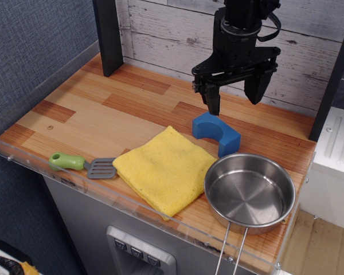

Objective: Put the silver pan in the opposite corner of the table.

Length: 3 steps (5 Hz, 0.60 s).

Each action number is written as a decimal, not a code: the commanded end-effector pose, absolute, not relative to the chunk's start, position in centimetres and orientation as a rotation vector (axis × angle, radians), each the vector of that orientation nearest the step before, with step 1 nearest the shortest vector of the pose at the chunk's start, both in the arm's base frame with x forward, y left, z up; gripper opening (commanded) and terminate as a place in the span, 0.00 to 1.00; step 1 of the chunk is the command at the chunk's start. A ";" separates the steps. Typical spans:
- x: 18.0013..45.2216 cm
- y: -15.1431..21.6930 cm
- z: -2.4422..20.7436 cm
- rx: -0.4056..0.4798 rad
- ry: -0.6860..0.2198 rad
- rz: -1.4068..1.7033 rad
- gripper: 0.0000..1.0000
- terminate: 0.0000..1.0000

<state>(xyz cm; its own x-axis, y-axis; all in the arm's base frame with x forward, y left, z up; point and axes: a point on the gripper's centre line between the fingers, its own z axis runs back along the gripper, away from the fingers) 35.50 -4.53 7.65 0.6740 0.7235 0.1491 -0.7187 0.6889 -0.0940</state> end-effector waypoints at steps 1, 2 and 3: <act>35.5 -4.5 7.6 -0.028 -0.180 0.812 1.00 0.00; 35.7 -5.0 8.0 -0.006 -0.213 0.623 1.00 0.00; 35.6 -6.1 8.6 -0.011 -0.241 0.510 1.00 0.00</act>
<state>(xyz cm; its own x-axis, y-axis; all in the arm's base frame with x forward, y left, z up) 35.13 -6.08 6.33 0.8561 0.4863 0.1752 -0.4890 0.8717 -0.0302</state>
